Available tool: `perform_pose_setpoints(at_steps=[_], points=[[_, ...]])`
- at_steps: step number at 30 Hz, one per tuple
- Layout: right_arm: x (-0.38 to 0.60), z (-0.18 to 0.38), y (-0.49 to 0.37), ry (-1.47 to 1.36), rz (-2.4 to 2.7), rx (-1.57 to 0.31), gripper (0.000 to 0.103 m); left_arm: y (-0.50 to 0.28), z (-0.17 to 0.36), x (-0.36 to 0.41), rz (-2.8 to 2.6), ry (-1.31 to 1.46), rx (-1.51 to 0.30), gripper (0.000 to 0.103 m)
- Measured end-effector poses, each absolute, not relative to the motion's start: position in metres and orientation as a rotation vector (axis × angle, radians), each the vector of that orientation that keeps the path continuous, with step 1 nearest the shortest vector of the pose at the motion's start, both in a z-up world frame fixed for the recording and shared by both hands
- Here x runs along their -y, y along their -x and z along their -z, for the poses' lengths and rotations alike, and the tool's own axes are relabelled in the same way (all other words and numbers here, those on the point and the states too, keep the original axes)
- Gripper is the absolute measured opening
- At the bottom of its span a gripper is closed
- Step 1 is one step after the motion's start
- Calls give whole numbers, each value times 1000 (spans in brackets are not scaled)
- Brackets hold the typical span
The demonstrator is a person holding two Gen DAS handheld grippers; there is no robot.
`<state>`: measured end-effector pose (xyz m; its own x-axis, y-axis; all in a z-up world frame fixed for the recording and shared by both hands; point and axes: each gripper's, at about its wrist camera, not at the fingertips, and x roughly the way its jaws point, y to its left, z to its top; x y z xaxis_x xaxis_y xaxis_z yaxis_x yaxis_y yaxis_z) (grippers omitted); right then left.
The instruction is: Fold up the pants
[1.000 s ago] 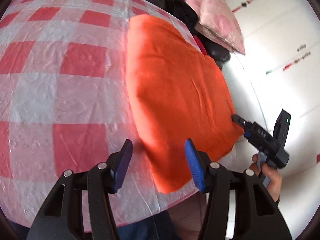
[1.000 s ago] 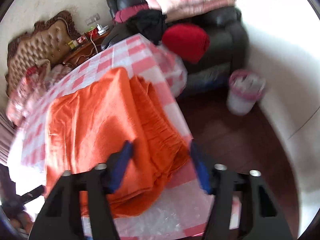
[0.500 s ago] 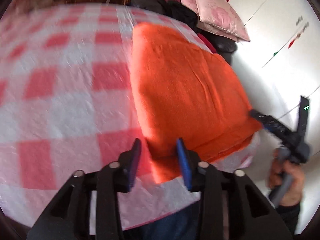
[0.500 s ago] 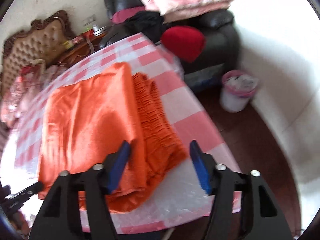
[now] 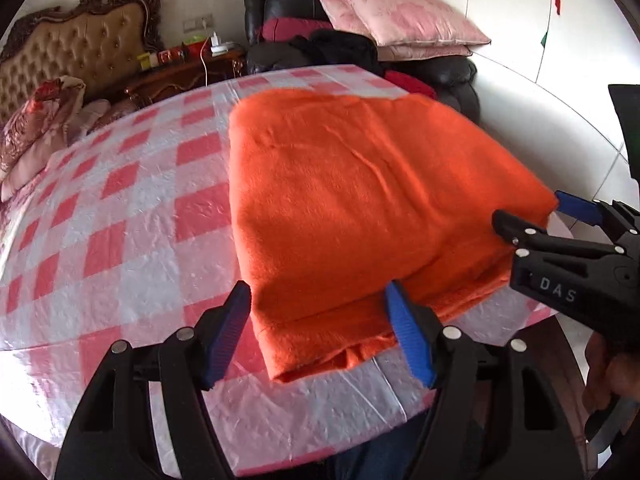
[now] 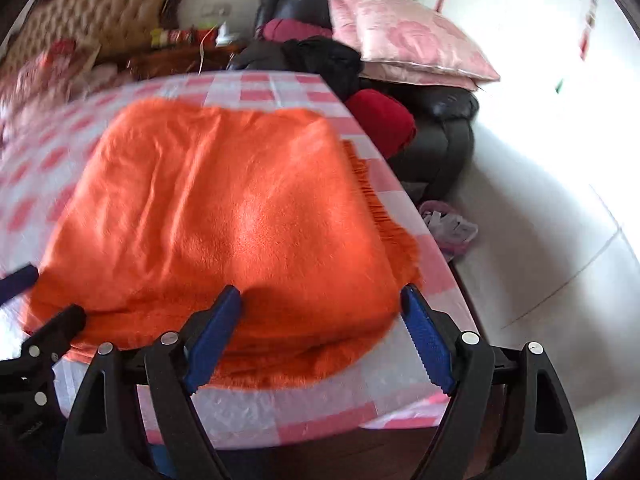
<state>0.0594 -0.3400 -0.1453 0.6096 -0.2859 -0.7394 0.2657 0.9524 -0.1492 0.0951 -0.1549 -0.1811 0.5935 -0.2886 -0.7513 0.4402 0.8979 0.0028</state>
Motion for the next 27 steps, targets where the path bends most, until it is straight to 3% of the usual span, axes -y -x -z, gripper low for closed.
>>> perform_pose_setpoints(at_steps=[2, 3, 6, 10, 19, 27], points=[[335, 124, -44, 30, 340, -819, 81, -82, 156, 148, 421, -192, -760, 77], [332, 114, -35, 29, 345, -813, 83, -75, 145, 143, 420, -164, -739, 85], [325, 90, -14, 7, 338, -807, 83, -55, 123, 134, 443, -107, -770, 86], [315, 59, 21, -12, 345, -789, 86, -21, 98, 126, 400, -94, -775, 101], [312, 22, 70, -26, 372, -738, 86, 14, 60, 104, 436, 26, -759, 101], [314, 18, 69, -30, 362, -735, 86, 23, 49, 116, 424, -42, -704, 101]])
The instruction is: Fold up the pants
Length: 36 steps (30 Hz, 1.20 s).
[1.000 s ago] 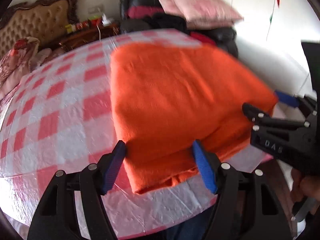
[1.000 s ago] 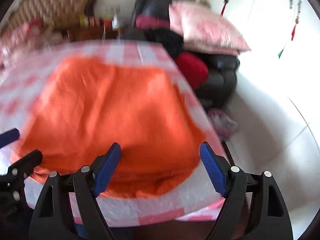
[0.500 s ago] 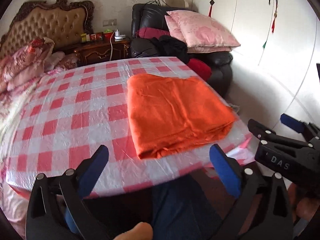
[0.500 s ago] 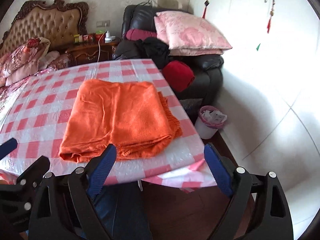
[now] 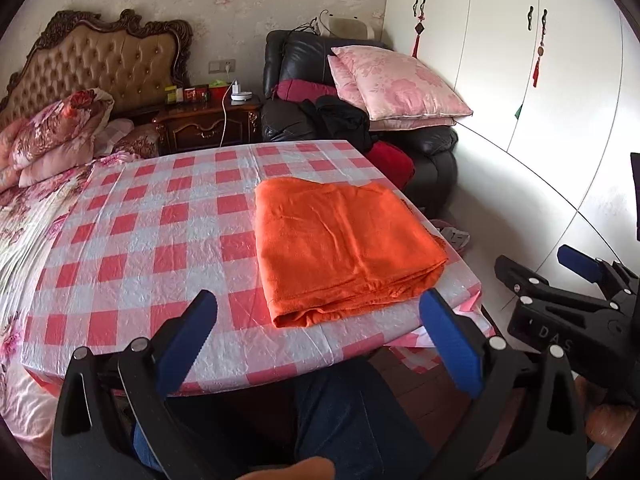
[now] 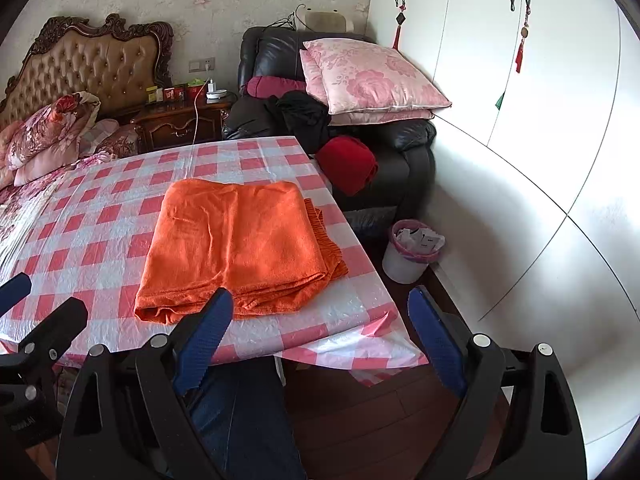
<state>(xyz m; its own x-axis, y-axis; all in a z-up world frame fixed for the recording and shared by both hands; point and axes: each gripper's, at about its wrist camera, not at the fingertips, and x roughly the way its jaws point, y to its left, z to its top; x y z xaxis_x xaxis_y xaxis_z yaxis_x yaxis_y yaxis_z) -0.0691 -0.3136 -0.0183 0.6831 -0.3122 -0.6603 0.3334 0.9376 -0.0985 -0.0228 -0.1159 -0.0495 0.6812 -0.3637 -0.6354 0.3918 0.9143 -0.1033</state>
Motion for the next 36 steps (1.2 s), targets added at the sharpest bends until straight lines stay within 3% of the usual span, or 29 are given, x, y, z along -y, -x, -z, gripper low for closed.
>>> perform_pose_setpoints(at_steps=[36], points=[[312, 22, 70, -39, 360, -739, 86, 21, 55, 119, 440, -42, -724, 101]])
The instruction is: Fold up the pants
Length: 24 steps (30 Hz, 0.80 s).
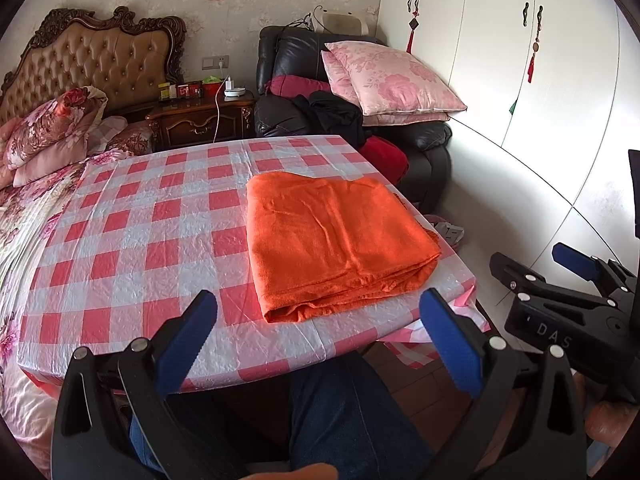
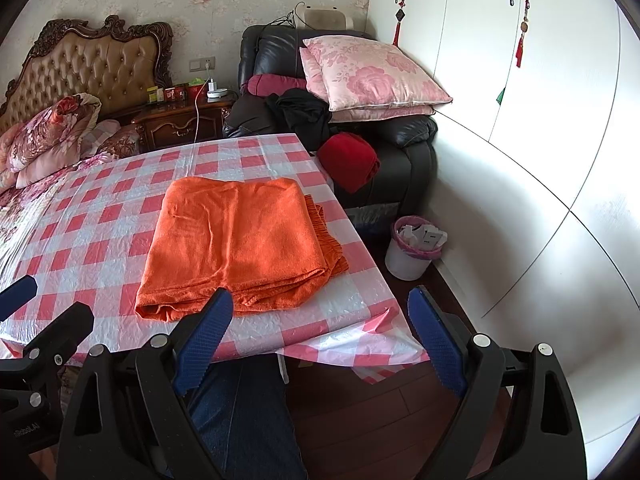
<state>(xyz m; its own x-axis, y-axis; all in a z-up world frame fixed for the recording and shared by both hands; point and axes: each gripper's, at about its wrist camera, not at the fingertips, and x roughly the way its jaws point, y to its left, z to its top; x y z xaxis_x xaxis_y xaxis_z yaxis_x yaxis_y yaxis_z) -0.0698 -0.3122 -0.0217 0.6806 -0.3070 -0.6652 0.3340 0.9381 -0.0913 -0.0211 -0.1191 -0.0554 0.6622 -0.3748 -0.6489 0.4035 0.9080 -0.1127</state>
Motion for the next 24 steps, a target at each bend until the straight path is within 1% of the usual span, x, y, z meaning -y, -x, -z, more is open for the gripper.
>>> perform_pose_setpoints(at_steps=[24], points=[[313, 22, 71, -41, 359, -740, 86, 21, 54, 127, 451, -44, -721, 101]])
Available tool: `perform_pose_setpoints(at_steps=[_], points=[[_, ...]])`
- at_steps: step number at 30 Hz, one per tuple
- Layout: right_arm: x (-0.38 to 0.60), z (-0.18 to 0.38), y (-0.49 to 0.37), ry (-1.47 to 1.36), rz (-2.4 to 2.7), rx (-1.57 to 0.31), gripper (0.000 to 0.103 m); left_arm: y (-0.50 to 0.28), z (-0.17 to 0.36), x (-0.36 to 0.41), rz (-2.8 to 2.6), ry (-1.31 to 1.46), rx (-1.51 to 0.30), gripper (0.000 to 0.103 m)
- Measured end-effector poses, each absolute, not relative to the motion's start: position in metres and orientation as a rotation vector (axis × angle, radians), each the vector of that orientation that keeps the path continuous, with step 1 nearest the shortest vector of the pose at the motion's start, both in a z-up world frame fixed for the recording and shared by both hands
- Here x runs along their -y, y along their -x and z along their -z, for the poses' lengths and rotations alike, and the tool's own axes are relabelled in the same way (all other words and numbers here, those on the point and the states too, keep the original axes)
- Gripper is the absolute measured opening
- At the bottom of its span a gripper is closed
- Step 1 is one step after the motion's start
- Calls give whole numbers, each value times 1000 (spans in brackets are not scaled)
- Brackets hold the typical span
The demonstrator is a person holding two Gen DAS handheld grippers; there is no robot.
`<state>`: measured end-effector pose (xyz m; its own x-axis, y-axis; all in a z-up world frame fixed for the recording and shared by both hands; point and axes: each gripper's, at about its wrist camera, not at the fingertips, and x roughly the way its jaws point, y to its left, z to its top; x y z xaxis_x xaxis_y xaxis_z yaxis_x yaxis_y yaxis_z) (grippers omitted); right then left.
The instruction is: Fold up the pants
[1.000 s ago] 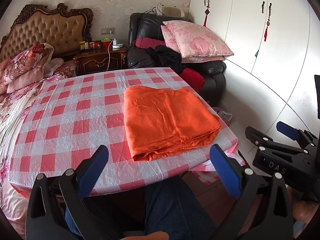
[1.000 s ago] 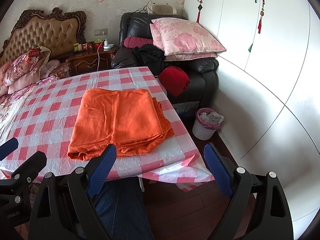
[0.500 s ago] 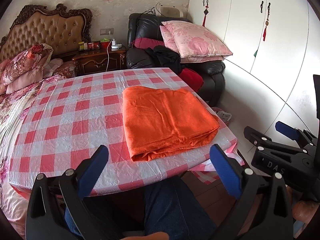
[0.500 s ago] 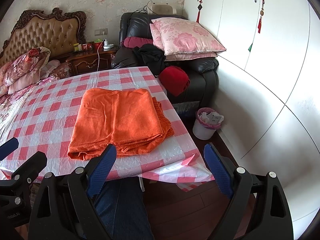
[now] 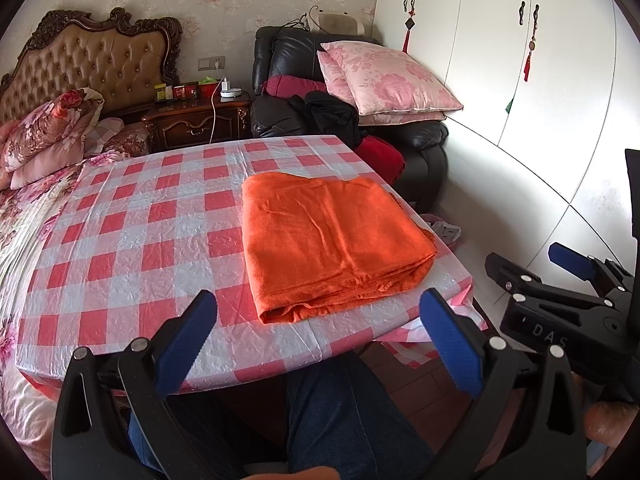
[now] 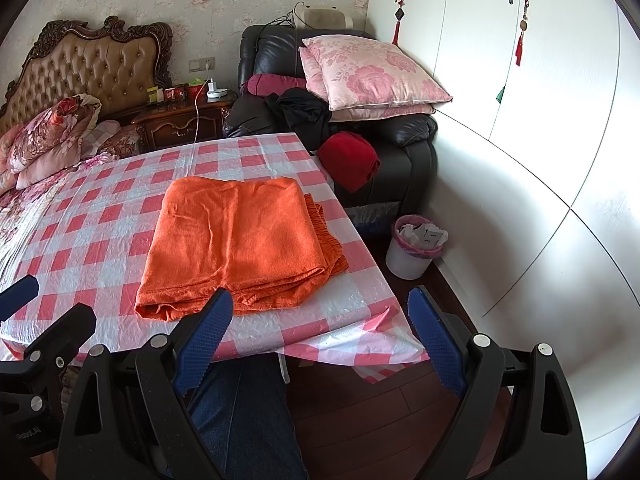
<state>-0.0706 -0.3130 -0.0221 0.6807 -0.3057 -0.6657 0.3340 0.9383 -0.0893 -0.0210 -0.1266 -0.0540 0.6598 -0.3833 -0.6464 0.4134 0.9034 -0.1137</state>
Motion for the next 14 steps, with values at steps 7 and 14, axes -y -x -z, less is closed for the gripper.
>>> perform_pose_setpoints(at_steps=[7, 14], points=[[314, 24, 71, -44, 362, -741, 86, 14, 54, 131, 495, -25, -722, 101], [316, 32, 68, -75, 372, -736, 86, -21, 46, 53, 425, 106, -690, 101]])
